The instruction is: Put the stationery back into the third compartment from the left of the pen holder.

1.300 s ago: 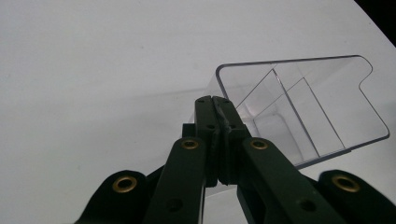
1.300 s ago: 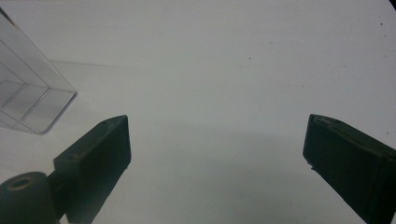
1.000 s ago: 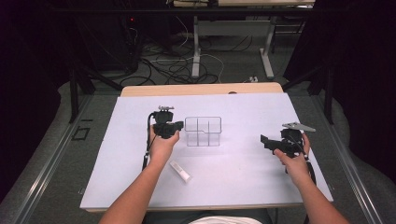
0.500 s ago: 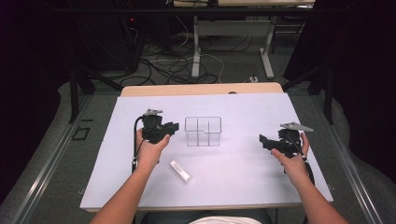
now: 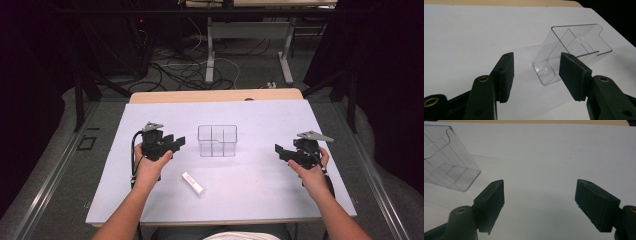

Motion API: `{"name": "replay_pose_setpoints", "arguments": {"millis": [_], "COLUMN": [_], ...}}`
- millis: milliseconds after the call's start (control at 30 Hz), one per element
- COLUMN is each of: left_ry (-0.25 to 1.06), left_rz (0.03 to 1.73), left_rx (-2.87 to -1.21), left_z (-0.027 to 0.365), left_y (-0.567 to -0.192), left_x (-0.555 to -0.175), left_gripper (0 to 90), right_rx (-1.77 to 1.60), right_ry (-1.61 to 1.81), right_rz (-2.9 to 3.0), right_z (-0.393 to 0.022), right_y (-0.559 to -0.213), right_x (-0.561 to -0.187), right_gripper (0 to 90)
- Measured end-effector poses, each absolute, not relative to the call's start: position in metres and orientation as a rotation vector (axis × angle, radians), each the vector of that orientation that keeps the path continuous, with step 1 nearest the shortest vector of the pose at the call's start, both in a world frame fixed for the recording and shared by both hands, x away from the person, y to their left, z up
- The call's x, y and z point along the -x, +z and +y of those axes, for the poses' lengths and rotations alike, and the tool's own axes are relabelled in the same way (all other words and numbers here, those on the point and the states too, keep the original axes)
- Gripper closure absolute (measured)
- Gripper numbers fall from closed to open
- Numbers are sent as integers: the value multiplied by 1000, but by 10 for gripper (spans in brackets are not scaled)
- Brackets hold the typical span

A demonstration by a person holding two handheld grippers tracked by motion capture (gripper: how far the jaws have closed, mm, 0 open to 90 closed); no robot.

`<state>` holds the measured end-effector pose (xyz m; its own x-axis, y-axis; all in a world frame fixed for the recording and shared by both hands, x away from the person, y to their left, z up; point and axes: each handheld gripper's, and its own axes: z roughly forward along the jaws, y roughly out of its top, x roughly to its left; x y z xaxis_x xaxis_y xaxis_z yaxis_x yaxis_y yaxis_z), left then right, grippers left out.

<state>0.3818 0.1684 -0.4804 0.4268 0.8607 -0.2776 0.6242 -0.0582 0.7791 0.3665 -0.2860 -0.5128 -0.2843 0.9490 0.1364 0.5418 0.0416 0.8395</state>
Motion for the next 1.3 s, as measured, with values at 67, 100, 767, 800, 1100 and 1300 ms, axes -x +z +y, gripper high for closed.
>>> {"name": "replay_pose_setpoints", "arguments": {"millis": [67, 100, 767, 800, 1100, 1300], "left_ry": [324, 335, 433, 439, 443, 425], "left_rz": [1276, 1265, 1187, 1182, 1163, 1158], "left_rx": [-1772, -1778, -1825, -1834, -1865, -1853], "left_z": [172, 174, 194, 194, 187, 186], "left_y": [-481, -482, -488, -489, -493, -494], "left_x": [-379, -378, -360, -360, -358, -359], "left_gripper": [441, 428, 199, 174, 84, 17], "right_rx": [-1523, -1525, -1452, -1452, -1401, -1348], "right_ry": [1181, 1189, 1197, 1199, 1187, 1145], "right_rz": [1846, 1844, 1956, 1974, 2157, 2245], "right_z": [-286, -287, -263, -261, -226, -205], "right_y": [-511, -510, -504, -504, -501, -500], "right_x": [-366, -365, -361, -361, -359, -359], "right_gripper": [257, 258, 237, 239, 250, 250]}}
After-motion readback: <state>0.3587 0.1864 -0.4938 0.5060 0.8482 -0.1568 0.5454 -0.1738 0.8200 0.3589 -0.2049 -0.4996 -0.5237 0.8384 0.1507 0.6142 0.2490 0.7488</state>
